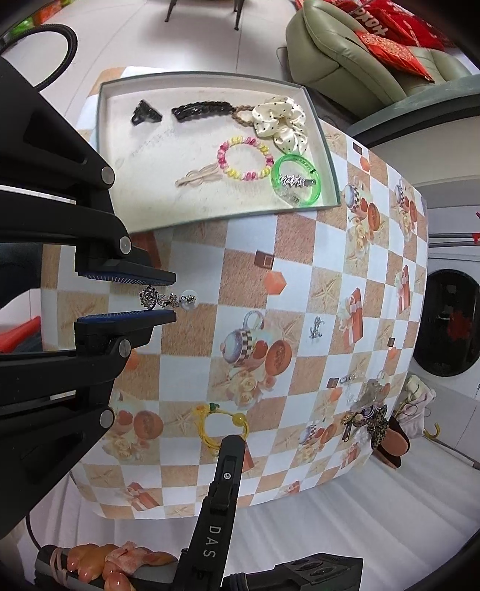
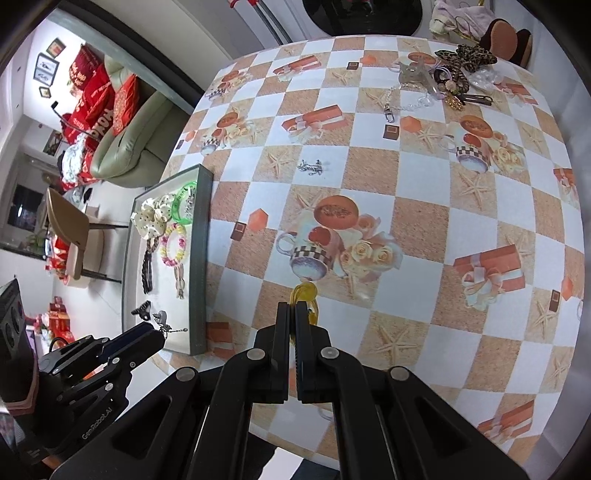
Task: Organize jewelry
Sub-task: 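Carry the charm and hair tie into the tray and open both grippers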
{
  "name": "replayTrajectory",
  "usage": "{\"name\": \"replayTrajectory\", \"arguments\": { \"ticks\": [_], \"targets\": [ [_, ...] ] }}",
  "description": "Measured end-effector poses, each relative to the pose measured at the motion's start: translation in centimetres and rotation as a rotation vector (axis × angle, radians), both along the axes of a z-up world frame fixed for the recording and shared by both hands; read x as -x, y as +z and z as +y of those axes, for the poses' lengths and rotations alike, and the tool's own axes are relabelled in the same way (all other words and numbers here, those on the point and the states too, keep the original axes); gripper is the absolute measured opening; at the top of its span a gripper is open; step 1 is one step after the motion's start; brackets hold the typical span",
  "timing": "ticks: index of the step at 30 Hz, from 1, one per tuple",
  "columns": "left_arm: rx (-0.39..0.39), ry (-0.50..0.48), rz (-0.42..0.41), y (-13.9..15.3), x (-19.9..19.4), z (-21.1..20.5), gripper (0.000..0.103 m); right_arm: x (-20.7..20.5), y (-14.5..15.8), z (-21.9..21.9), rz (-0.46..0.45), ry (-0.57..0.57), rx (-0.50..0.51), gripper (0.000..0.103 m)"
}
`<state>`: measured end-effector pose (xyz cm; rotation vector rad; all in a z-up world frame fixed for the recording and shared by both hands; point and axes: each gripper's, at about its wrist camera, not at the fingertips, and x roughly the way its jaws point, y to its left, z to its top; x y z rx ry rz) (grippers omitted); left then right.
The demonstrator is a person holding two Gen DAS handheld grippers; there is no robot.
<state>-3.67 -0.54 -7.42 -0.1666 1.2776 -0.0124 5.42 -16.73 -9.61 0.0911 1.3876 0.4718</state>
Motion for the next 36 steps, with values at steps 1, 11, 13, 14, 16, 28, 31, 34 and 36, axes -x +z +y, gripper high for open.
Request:
{"name": "replayTrajectory", "arguments": {
  "ticks": [1,11,13,14,16,28,31,34,36],
  "targets": [
    [0.002,-0.008,-0.002,0.0,-0.1,0.5,0.018,0.1,0.0,0.2,-0.001,-0.006,0.0,0.002],
    [0.015,-0.025,-0.008,-0.2,0.3,5.9,0.018,0.9,0.8,4.3,-0.017,-0.055,0.007,0.002],
    [0.015,-0.018,-0.007,-0.3,0.5,7.0,0.018,1.0,0.9,5.7,-0.02,-0.047,0.007,0.002],
    [0.015,-0.013,-0.007,-0.4,0.6,7.6,0.018,1.1,0.9,6.1,-0.021,-0.043,0.007,0.002],
    [0.015,0.0,-0.005,-0.5,0.9,8.8,0.018,1.1,1.1,7.5,-0.024,-0.029,0.005,0.002],
    [0.028,0.062,0.022,-2.1,2.4,14.2,0.018,2.0,1.3,15.5,-0.026,0.081,-0.006,0.002],
    [0.031,0.065,0.03,-2.8,2.5,14.8,0.018,2.2,1.1,17.0,-0.021,0.102,-0.007,0.002],
    [0.038,0.072,0.041,-3.6,2.5,15.3,0.018,2.4,0.7,18.4,-0.013,0.121,-0.009,0.002],
    [0.037,0.073,0.046,-4.0,2.5,15.5,0.018,2.4,0.4,19.1,-0.007,0.132,-0.013,0.002]
  ]
}}
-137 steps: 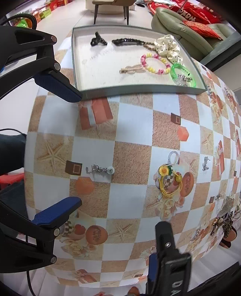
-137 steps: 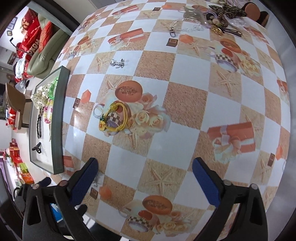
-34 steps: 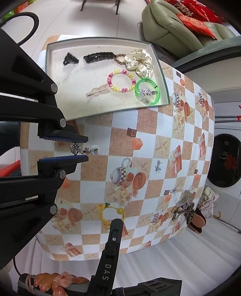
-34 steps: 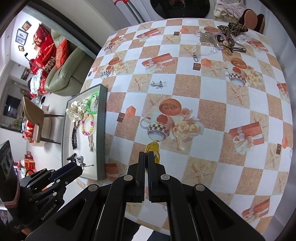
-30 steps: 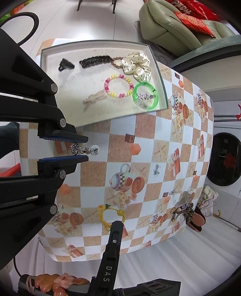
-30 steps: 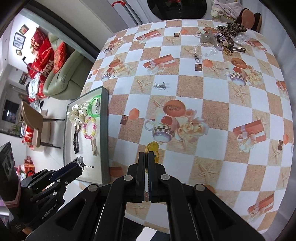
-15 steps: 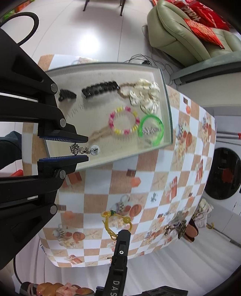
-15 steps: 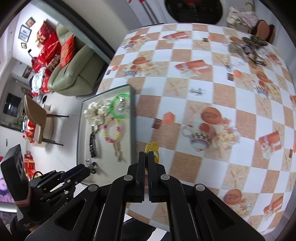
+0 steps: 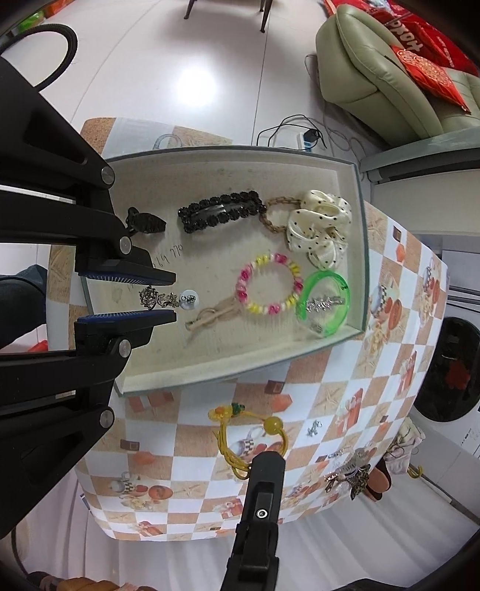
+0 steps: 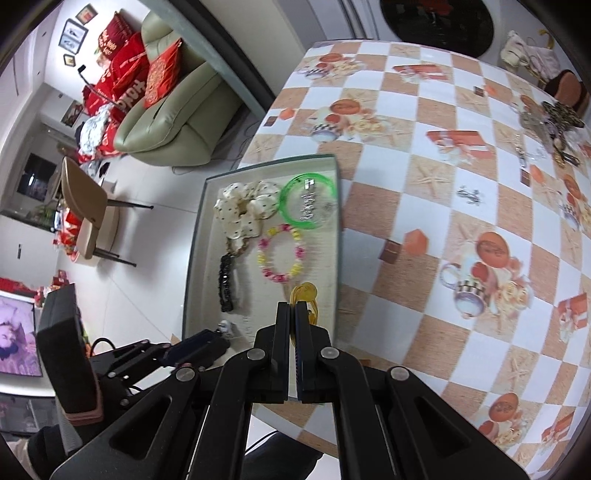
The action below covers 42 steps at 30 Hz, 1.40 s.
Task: Organize jewelry
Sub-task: 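Carry the charm and hair tie into the tray and open both grippers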
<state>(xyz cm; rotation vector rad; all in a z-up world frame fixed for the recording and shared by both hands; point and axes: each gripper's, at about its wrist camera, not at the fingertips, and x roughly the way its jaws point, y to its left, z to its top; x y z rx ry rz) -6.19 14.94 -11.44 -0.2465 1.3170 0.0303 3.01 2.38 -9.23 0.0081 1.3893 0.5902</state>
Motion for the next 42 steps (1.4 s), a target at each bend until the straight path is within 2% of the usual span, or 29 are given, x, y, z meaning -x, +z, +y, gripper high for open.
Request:
{"name": "replayTrajectory", "arguments": {
  "ticks": [14,28,42],
  "targets": [
    [-0.016,0.01,0.031,-3.4,-1.2,0.8,0.018,-1.5,-3.4,3.9,0.061,0.045,-0.012,0.002],
    [-0.054,0.006,0.055,-6.3,-2.3,1.0,0.018,-3.5,-8.9,5.7,0.09,0.076,0.092,0.002],
    [-0.084,-0.009,0.076,-7.7,-2.5,0.3,0.018,-4.5,-12.9,5.7,0.149,0.055,0.137,0.003]
  ]
}}
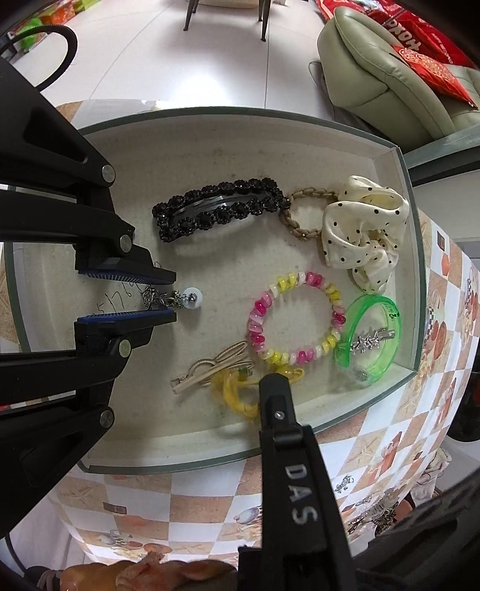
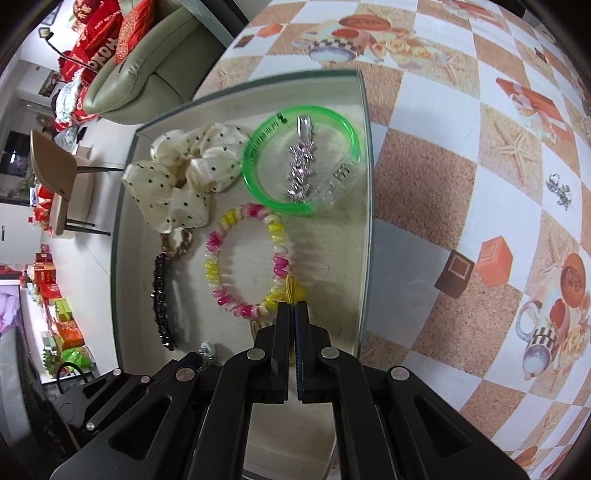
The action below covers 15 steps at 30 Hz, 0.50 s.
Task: Organize jewelry
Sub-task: 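Carry the charm and hair tie into the tray and open both grippers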
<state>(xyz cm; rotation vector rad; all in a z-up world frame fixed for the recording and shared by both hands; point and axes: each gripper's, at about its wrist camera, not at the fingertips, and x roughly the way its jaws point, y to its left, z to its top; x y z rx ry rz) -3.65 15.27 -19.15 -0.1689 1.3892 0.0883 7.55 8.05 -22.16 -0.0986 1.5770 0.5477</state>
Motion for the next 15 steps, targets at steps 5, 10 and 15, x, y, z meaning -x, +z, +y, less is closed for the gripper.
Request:
{"name": "replayTrajectory", "arguments": {
  "ticks": [5,10,15],
  "targets": [
    [-0.013,0.002,0.012,0.0,-0.3,-0.1,0.018,0.2,-0.5,-0.4,0.013,-0.004,0.002,0.003],
    [-0.031,0.017,0.028,-0.1,-0.5,0.0,0.018,0.2,0.0,-1.0,0.025,-0.01,-0.006,0.003],
    [-0.029,0.013,0.034,-0.1,-0.4,-0.2,0.018,0.1,0.9,-1.1,0.017,-0.02,-0.025,0.012]
  ]
}}
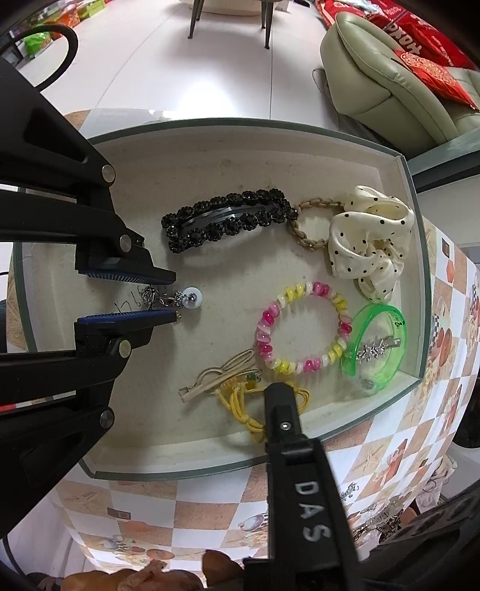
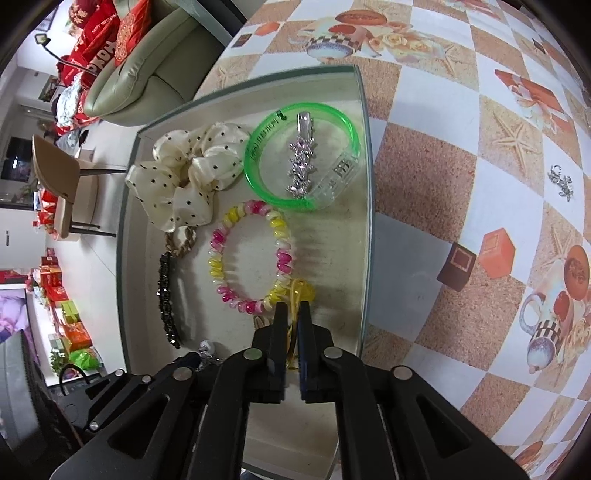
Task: Organize jewelry
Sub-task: 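Carry the charm and hair tie into the tray and open both grippers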
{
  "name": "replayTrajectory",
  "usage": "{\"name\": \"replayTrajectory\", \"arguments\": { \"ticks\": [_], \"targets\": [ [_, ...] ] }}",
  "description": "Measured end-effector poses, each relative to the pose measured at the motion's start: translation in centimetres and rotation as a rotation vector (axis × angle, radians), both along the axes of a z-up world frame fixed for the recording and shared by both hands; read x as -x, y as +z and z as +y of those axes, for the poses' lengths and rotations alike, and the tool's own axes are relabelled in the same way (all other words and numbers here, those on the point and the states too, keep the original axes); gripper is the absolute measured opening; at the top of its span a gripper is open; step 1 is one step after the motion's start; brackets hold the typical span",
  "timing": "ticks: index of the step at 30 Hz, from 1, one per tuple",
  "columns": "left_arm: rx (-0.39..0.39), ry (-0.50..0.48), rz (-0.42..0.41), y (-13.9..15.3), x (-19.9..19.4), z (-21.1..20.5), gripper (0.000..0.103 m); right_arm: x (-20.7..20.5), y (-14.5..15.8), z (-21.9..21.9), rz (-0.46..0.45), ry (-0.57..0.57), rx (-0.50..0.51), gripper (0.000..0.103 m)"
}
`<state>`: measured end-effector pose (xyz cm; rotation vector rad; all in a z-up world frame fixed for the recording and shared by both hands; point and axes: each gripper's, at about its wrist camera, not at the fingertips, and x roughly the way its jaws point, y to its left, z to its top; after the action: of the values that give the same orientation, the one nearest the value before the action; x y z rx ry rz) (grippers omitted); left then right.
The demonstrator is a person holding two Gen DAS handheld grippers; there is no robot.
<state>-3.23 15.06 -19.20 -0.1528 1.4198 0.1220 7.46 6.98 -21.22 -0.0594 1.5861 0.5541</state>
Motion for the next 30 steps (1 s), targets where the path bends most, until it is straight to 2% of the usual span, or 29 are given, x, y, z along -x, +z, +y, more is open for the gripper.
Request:
{"name": "replayTrajectory", "arguments": {
  "ticks": [2,3,10,11,12,13,14,16,22,26,30],
  "targets": [
    [0.002,0.003,0.004,0.0,-0.1,0.0,0.018,-0.2,0.5,-0.1,-0.005,-0.011,-0.006,0.036],
    [0.004,0.005,0.006,0.0,-0.2,0.0,0.018,-0.3,0.8,-0.1,-0.01,-0.019,-0.011,0.04],
    [-0.002,0.0,0.011,0.0,-0.6,0.2,0.019,-0.3,4.3,-1.1,-0.045,-0.059,-0.072,0.043],
    [-0.001,0.0,0.015,0.0,-0.7,0.2,0.024,-0.3,4.6,-1.2,-0.049,-0.064,-0.074,0.045],
    [-0.003,0.001,0.02,0.0,-0.8,0.2,0.038,-0.1,5.2,-1.6,-0.058,-0.074,-0.075,0.046],
    [-0.011,0.007,0.017,0.0,-0.7,0.2,0.082,-0.1,5.5,-1.8,-0.06,-0.078,-0.077,0.047],
    [-0.022,0.012,0.005,0.2,-0.7,0.2,0.103,0.0,5.8,-2.1,-0.059,-0.085,-0.083,0.048],
    [-0.038,0.006,-0.024,0.9,-0.7,0.1,0.103,0.3,6.1,-2.7,-0.052,-0.095,-0.089,0.048],
    [-0.041,-0.005,-0.01,1.1,-0.9,-0.1,0.103,0.9,6.0,-4.0,-0.05,-0.138,-0.07,0.049],
    [-0.047,0.003,-0.009,1.5,-0.4,-0.3,0.103,1.4,6.1,-4.7,-0.056,-0.13,-0.038,0.056],
    [-0.061,0.012,-0.003,2.0,0.4,-0.2,0.103,2.0,6.3,-5.5,-0.056,-0.128,-0.024,0.057]
  ]
}}
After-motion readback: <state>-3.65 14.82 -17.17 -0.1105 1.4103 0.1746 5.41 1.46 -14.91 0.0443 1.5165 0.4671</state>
